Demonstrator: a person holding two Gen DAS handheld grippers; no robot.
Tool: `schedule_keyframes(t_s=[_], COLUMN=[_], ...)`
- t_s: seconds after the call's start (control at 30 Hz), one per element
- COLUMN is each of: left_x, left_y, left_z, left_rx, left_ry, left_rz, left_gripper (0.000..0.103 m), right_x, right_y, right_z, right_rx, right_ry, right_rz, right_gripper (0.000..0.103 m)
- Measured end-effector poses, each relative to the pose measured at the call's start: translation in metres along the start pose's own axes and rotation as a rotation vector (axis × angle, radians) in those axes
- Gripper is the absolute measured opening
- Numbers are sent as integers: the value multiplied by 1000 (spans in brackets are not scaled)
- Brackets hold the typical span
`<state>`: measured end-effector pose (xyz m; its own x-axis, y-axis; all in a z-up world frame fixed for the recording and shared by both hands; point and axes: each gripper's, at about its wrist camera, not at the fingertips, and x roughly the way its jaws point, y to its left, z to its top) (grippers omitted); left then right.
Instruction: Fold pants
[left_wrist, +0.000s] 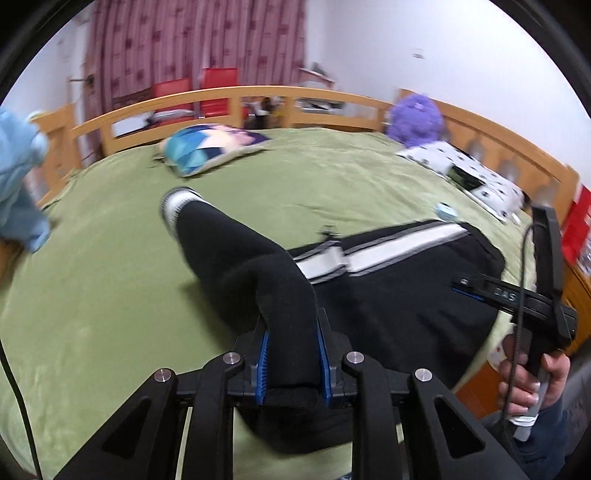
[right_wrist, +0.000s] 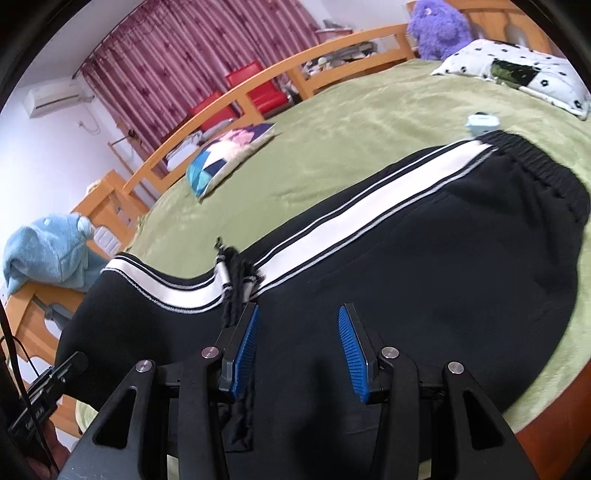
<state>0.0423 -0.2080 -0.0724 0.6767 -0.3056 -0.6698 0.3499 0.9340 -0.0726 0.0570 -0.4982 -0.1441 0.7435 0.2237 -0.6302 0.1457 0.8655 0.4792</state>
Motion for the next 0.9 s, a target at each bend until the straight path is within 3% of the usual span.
schedule_keyframes(t_s=[0.23, 0.4, 0.53, 0.63, 0.7, 0.77, 0.9], left_x=[36, 60, 53, 38, 27, 18, 10], left_y=[-50, -58, -42, -26, -14, -2, 26], left_z=[-8, -25, -28, -28, -30, -32, -39], left_rx=[49, 30, -32, -79, -96, -119, -158], left_ry=[62, 147, 182, 167, 145, 127, 103], left_rz=[-140, -208, -317, -364, -377, -347, -266], left_gripper=[20, 21, 41, 47, 50, 60, 61], right_x=[-18, -24, -19, -10, -3, 2, 17], right_y=[-38, -55, -47, -29, -11, 4, 34], right_z=[2, 7, 8, 8, 7, 4, -9], right_rx=[73, 136, 121, 86, 50, 15, -54], right_ry=[-20, -35, -29, 1, 20, 33, 82], right_rz=[-24, -13, 7, 72, 127, 167, 221], right_gripper=[44, 44, 44, 44, 44, 46, 50])
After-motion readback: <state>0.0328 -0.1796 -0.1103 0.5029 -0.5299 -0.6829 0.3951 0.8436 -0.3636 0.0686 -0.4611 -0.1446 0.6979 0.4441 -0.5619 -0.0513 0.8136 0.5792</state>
